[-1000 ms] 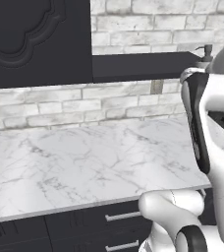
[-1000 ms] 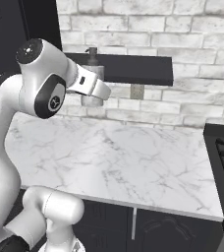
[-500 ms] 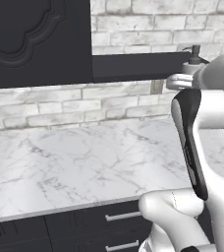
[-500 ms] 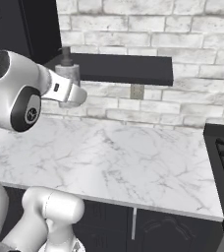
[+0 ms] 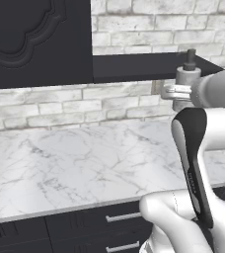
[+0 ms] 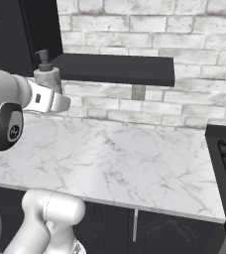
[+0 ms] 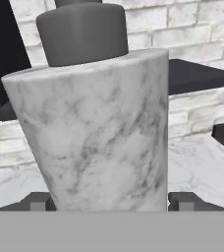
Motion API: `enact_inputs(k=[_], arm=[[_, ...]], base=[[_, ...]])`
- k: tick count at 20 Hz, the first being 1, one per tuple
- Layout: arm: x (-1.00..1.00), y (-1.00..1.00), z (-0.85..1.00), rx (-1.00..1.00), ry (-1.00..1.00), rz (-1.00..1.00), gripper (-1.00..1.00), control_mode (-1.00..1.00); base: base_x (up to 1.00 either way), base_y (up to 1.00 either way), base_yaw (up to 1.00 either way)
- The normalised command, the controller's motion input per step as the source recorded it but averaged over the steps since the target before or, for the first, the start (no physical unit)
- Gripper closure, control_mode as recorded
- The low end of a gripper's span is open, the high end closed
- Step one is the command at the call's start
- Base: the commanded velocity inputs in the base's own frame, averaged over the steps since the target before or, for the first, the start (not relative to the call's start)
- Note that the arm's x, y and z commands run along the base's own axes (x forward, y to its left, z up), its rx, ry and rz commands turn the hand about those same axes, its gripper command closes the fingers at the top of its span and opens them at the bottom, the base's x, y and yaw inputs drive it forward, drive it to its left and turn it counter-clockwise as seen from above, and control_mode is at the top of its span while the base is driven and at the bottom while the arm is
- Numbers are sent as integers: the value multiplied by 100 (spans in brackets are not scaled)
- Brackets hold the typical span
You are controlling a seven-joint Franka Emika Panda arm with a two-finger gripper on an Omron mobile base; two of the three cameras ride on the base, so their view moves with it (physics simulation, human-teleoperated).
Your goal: Open the cabinet. Pick the soap dispenser and place it next to the sink. Then close the cabinet.
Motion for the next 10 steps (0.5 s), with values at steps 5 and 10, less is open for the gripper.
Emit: enact_inputs(k=[5, 10], arm=[[-66, 5, 0, 0, -6, 4, 100, -100], [-19, 0, 0, 0, -4, 0, 100, -100]], base=[[0, 0, 0], [0, 0, 0]])
